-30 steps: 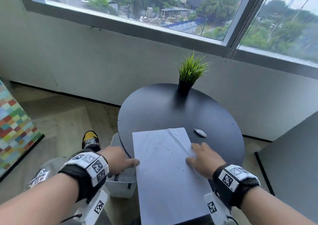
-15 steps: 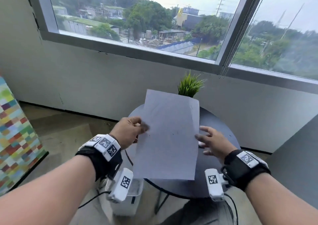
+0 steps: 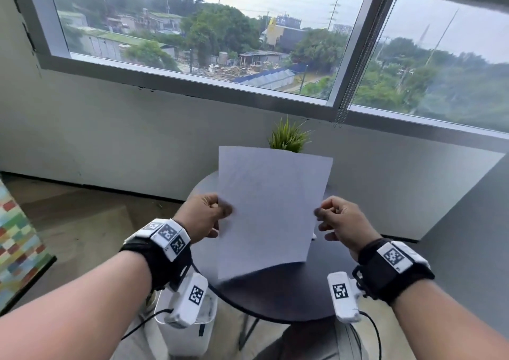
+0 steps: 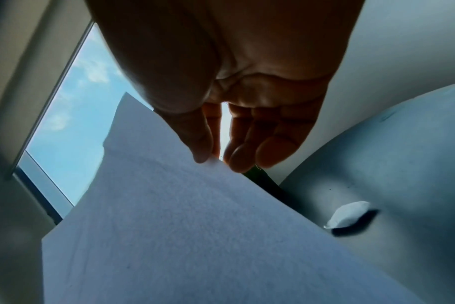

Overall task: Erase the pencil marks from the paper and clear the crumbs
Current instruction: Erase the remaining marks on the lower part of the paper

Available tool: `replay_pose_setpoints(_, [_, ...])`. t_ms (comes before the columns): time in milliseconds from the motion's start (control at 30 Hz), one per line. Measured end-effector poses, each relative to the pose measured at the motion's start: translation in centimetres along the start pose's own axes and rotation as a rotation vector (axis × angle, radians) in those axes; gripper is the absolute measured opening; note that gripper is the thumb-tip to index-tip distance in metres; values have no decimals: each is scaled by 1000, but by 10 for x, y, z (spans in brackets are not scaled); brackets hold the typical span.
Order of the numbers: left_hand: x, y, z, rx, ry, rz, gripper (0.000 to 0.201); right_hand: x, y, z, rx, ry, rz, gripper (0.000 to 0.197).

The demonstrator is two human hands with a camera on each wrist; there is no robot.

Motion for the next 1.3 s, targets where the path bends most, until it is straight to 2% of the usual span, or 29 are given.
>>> replay_pose_setpoints(133, [-9,-7,-2,-5,-14,41,13,-12,-3,-11,56,-57,36,7])
replay_pose_setpoints(300, [-15,-22,-47,14,-173,140,12,-40,1,18,438,-13,-14,6])
replay_pose_setpoints(400, [-19,-31,-83,-72,-233,180,3,-57,18,50,755,2,-134,32])
replay_pose_setpoints(467, [-16,-31,-100,-33,-298,181,4,-62,32,68,910,-6,-210,47])
replay_pose_setpoints(533, [-10,-28,-106,0,-349,175,15,-67,45,83,955,-25,-255,52])
replay_pose_setpoints(600, [-6,-35,-105,-59,-352,248,33,-72,53,89,1029,-57,-259,50])
replay_pose_setpoints(667, [-1,-42,-93,-395,-279,350,50,-75,55,90,1065,-74,-225,43])
replay_pose_setpoints(700, [1,-41,-86,-596,-234,340,57,-75,55,91,1047,-63,-216,40])
replay_pose_setpoints(767, [4,-32,-80,-883,-176,222,67,-72,53,93,1010,-34,-214,38])
replay_pose_setpoints(833, [8,-14,-79,-1056,-134,56,65,-69,44,96,1007,11,-223,35])
replay_pose_setpoints(900, [11,5,-79,-1167,-58,-56,63,-67,33,94,1002,65,-224,38])
replay_pose_setpoints(1000, [21,31,-81,-1211,65,-147,63,-59,22,79,986,93,-198,45])
replay_pose_setpoints(1067, [29,49,-81,-1222,157,-190,60,-47,25,60,969,61,-191,42])
replay_pose_setpoints(1200, [40,85,-80,-1249,285,-291,62,-20,53,26,987,-54,-275,16])
replay_pose_setpoints(1300, [46,95,-82,-1225,331,-331,63,-5,78,16,1026,-104,-354,26])
Point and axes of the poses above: each hand's wrist, its own x-axis away from the middle knuckle, its own y-axis out of the palm, z = x × y, the point moved 6 cm from there along -x, towards the middle knuckle, and after that the axes turned 3 degrees about x, right-handed, at the moved point
